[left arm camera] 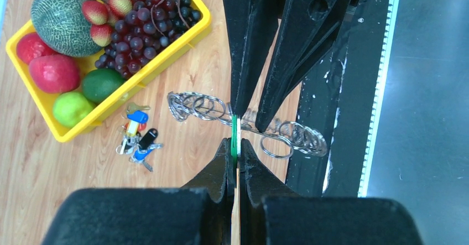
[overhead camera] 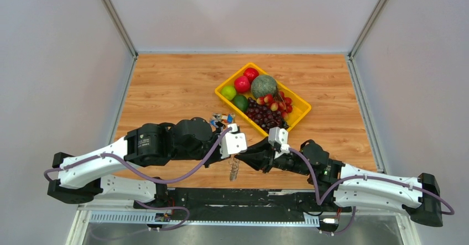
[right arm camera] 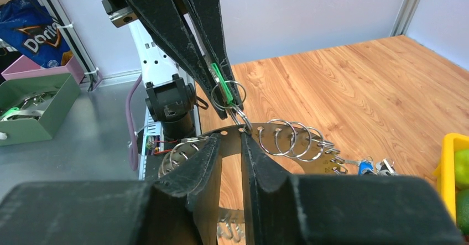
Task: Remove the keys from the keyring
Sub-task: Remove the key from the keyring.
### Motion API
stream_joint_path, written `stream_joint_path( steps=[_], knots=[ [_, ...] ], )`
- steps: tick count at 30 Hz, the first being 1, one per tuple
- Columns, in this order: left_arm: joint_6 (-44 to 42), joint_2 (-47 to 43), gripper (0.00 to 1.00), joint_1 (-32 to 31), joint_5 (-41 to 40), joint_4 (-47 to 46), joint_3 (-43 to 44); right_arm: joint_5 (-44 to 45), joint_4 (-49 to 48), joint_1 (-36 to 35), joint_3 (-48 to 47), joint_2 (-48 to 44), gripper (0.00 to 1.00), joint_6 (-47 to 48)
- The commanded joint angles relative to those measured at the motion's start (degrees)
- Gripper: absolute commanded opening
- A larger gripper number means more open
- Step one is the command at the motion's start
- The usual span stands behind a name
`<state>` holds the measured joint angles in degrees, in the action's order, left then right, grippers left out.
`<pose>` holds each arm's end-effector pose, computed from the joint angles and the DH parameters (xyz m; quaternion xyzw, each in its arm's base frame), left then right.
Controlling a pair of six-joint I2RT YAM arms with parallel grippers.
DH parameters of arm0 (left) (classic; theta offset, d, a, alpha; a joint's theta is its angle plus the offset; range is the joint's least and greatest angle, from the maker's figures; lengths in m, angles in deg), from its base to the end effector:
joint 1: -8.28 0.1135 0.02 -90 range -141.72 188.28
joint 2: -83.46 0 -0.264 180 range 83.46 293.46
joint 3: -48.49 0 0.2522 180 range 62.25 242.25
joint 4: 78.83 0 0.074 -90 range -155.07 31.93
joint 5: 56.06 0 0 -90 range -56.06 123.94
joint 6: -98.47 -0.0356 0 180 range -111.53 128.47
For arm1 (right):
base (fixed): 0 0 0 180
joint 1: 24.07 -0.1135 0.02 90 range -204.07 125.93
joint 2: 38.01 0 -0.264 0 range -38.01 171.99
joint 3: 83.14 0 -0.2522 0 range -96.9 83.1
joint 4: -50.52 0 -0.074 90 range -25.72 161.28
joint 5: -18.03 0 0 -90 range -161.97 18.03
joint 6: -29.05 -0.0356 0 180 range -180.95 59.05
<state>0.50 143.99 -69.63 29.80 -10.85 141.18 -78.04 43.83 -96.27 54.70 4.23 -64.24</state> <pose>0.0428 -0.1876 0.4135 0.5941 0.6625 -0.2345 0.3914 0.0531 0.1777 0.3032 -0.4084 0.5253 0.4843 0.5681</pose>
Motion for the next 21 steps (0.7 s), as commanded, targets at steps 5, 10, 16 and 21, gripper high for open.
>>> stream_joint_path(
  steps=[5, 10, 16, 21],
  knots=[
    [0.67, -0.55, 0.00, 0.04, 1.82, -2.91, 1.03, 0.03, -4.98, -0.17, -2.53, -1.65, 0.23, 0.82],
    [0.58, -0.53, 0.00, -0.01, 1.39, -2.80, 1.02, 0.41, -4.35, -0.22, -2.37, -2.10, 0.24, 1.01],
    [0.25, -0.33, 0.00, 0.02, 1.04, -2.92, 1.43, 0.79, -4.02, -0.22, -2.28, -1.60, 0.25, 1.01],
    [0.28, -0.54, 0.00, 0.04, 0.54, -2.70, 1.70, 2.20, -2.80, -0.25, -1.82, -2.22, 0.31, 0.68]
  ],
)
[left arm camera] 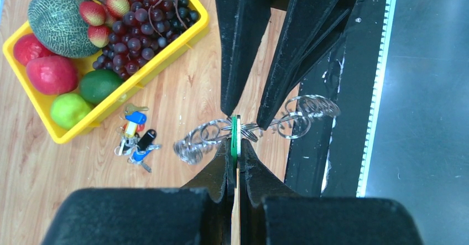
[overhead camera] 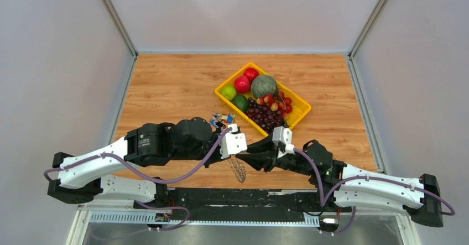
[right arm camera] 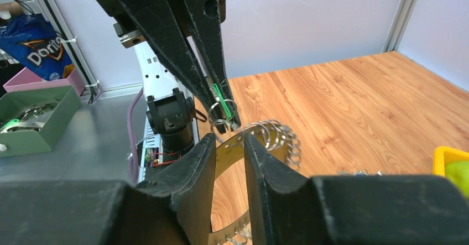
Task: Remove the keys from the keyring
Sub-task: Remove the key from the keyring.
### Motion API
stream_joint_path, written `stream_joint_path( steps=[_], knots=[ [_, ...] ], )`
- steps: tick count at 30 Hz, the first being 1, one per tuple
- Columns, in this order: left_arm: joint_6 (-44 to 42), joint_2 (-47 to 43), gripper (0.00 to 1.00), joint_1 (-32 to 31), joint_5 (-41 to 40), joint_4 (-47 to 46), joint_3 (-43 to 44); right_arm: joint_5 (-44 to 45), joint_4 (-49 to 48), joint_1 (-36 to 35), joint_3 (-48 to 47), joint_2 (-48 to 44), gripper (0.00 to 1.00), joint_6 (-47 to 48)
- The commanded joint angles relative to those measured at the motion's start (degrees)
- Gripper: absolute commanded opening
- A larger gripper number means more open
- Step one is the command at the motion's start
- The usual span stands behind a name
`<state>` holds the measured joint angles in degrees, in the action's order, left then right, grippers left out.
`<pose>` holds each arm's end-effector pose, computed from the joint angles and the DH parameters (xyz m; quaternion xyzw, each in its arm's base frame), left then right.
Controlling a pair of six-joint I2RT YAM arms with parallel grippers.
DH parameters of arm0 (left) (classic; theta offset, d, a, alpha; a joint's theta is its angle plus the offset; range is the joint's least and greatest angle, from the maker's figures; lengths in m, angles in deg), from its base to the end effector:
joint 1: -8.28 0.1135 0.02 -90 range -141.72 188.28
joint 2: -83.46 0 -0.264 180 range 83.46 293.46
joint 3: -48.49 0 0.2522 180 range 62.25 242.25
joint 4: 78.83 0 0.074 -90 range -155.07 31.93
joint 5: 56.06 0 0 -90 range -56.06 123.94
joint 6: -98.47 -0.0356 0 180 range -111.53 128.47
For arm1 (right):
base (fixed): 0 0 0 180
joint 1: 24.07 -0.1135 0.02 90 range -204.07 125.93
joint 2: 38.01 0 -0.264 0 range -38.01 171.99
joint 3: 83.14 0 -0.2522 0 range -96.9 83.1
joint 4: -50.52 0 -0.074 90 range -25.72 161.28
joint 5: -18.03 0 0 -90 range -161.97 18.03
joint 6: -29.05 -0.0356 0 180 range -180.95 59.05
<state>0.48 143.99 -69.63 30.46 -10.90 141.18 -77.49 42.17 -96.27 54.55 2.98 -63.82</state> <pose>0.0424 -0.1878 0.4136 0.5961 0.6606 -0.2389 0.3888 0.0520 0.1731 0.3109 -0.3967 0.5090 0.4897 0.5864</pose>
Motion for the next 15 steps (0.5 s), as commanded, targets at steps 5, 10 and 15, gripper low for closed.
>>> stream_joint_path(
  steps=[5, 10, 15],
  knots=[
    [0.33, -0.81, 0.00, 0.05, 0.05, -2.70, 1.76, 2.31, -1.31, -0.22, -1.32, -1.60, 0.32, 0.43],
    [0.22, -0.54, 0.00, 0.04, 0.23, -2.70, 1.90, 0.30, -1.47, -0.23, -2.38, -0.29, 0.30, 0.95],
    [0.15, -0.57, 0.00, 0.01, 0.25, -2.49, 2.33, -1.04, -1.71, -0.26, -3.06, 1.69, 0.29, 0.90]
  ],
)
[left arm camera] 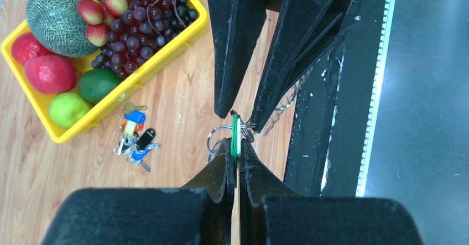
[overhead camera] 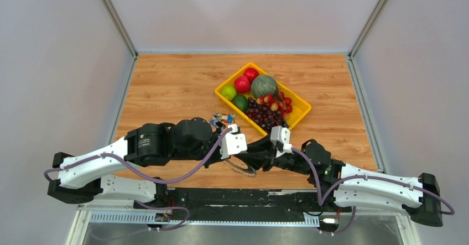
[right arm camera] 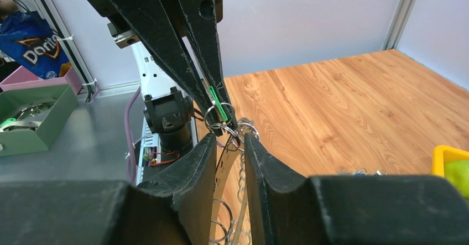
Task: Remove the keys from the keyring
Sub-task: Remove the key from the keyring.
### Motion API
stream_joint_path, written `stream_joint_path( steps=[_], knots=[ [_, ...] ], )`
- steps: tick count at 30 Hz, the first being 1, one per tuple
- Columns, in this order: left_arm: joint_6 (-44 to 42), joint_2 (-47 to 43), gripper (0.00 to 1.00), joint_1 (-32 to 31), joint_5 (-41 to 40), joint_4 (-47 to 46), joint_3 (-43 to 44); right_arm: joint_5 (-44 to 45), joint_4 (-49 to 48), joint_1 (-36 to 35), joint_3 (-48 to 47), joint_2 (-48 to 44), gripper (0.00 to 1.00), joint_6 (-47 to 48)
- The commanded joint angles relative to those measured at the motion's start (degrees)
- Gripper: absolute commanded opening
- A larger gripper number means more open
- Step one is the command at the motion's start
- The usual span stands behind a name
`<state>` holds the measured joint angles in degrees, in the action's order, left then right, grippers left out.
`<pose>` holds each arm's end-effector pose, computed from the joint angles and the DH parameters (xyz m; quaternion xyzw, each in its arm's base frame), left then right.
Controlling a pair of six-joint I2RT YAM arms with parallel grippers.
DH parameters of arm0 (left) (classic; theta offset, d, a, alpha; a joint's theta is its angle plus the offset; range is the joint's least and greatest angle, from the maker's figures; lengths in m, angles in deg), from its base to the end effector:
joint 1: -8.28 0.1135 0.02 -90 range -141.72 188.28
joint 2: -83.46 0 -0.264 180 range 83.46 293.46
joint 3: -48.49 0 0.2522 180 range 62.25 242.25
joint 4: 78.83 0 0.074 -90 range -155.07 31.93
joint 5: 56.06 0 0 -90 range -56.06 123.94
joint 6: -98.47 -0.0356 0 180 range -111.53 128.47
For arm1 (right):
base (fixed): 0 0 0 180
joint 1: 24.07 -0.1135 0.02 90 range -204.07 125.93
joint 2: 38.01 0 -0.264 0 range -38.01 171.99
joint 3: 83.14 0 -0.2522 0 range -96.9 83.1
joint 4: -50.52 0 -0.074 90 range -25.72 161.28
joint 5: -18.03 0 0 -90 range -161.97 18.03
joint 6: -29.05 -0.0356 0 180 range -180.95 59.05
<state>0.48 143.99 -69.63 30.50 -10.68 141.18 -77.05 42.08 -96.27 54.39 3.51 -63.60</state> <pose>0.0424 -0.1875 0.4132 0.5968 0.6611 -0.2381 0.3873 0.0528 0.1747 0.3105 -0.3963 0.5115 0.4858 0.5876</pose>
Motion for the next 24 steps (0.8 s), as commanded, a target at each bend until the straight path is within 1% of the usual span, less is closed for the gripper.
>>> stream_joint_path(
  steps=[1, 2, 3, 5, 7, 9, 17, 18, 24],
  knots=[
    [0.16, -0.63, 0.00, -0.02, 0.20, -2.71, 2.43, -1.58, -1.64, -0.25, -2.93, 1.38, 0.29, 0.72],
    [0.16, -0.70, 0.00, 0.02, 0.24, -2.64, 2.56, -1.94, -1.81, -0.22, -2.93, 1.48, 0.29, 0.77],
    [0.12, -0.75, 0.00, -0.01, 0.27, -2.59, 2.59, -2.24, -1.99, -0.22, -3.02, 1.46, 0.26, 0.81],
    [0.12, -0.81, 0.00, 0.02, 0.11, -2.54, 2.56, -2.51, -1.95, -0.24, -3.15, 1.47, 0.15, 0.81],
    [0.13, -0.77, 0.00, 0.04, -0.23, -2.22, 2.56, -2.50, -1.60, -0.24, -3.28, 1.39, 0.05, 0.94],
    [0.14, -0.69, 0.00, 0.04, -0.54, -1.95, 2.60, -2.22, -0.82, -0.22, -3.44, 1.10, 0.00, 1.11],
    [0.19, -0.52, 0.00, 0.01, -1.91, -0.26, 2.52, -0.09, 7.56, -0.23, -6.47, -0.87, 0.00, 2.32],
    [0.19, -0.40, 0.00, -0.02, -1.96, -0.21, 2.25, -0.09, 8.98, -0.22, -7.22, -0.88, 0.00, 3.81],
    [0.35, 0.75, 0.00, 0.04, -1.64, 0.00, 1.39, -1.97, 18.68, -0.22, -13.72, 2.79, 0.00, 7.64]
  ],
)
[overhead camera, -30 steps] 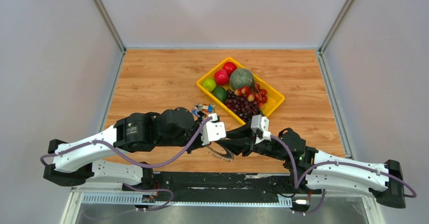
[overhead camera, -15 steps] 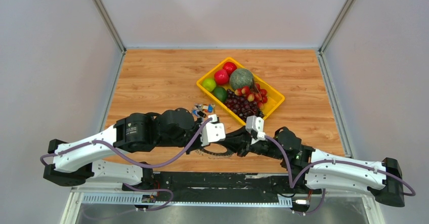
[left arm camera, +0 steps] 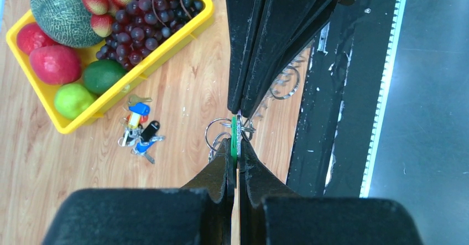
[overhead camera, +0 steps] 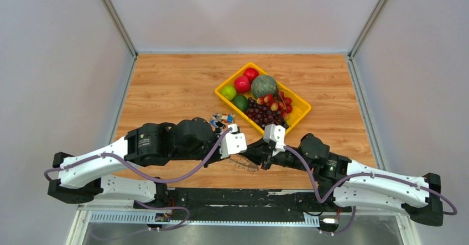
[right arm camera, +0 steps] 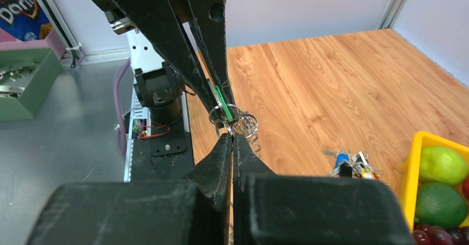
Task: Remove the keys from the keyring
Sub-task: Remove the key from the keyring.
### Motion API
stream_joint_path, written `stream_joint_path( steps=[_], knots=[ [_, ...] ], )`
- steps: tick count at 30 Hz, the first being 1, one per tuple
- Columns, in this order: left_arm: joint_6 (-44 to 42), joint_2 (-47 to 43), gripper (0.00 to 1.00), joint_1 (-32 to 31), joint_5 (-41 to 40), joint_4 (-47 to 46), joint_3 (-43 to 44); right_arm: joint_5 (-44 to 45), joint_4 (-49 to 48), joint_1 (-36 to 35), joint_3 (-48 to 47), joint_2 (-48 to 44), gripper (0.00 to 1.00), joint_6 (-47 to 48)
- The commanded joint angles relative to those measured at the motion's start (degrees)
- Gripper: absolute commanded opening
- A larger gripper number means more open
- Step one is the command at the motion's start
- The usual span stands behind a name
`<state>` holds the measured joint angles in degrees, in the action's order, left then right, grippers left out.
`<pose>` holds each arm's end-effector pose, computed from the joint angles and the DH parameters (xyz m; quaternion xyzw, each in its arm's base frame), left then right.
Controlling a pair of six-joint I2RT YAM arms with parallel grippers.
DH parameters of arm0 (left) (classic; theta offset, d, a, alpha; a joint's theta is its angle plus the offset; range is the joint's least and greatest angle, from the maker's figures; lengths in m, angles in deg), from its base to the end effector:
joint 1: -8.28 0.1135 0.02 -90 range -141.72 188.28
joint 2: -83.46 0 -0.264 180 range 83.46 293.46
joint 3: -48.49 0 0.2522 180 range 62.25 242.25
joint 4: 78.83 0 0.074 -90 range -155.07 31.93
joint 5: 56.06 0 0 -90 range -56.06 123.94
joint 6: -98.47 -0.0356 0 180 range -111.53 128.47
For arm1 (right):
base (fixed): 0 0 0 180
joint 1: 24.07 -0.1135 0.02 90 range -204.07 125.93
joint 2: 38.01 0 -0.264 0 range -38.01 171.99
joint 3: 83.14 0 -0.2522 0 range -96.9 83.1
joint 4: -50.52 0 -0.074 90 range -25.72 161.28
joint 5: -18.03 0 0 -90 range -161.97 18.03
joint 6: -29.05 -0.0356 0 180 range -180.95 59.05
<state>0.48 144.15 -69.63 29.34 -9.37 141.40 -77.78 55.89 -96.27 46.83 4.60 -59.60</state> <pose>0.0429 -0.1864 0.4119 0.5969 0.6673 -0.2249 0.3845 0.0532 0.1774 0.3287 -0.4444 0.5336 0.4453 0.5653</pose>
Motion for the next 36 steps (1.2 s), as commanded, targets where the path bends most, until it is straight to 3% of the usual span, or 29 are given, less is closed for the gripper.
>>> stream_joint_path(
  steps=[1, 13, 24, 28, 30, 36],
  knots=[
    [0.39, 0.91, 0.00, 0.04, -0.45, -1.35, 1.09, -1.38, 6.41, -0.22, -7.31, 2.59, 0.00, 4.50],
    [1.81, -0.54, 0.00, 0.03, -2.06, -3.43, -2.54, 4.31, 17.81, -1.11, -13.90, 5.69, 0.00, 17.60],
    [5.16, -2.90, 0.00, 4.19, 1.63, -10.52, -8.86, 11.25, 18.92, -4.22, -12.81, 5.84, 0.00, 31.26],
    [6.75, -3.56, 0.00, 6.26, 3.82, -13.92, -11.82, 11.22, 19.08, -4.43, -13.14, 6.34, 0.28, 34.36],
    [7.02, -3.81, 0.00, 7.10, 4.20, -15.30, -12.98, 12.23, 19.02, -4.44, -13.12, 6.20, 0.37, 34.36],
    [5.13, -6.79, 0.00, 7.35, 4.25, -18.51, -15.17, 15.50, 18.61, -4.50, -9.93, 2.79, 0.39, 26.35]
  ],
)
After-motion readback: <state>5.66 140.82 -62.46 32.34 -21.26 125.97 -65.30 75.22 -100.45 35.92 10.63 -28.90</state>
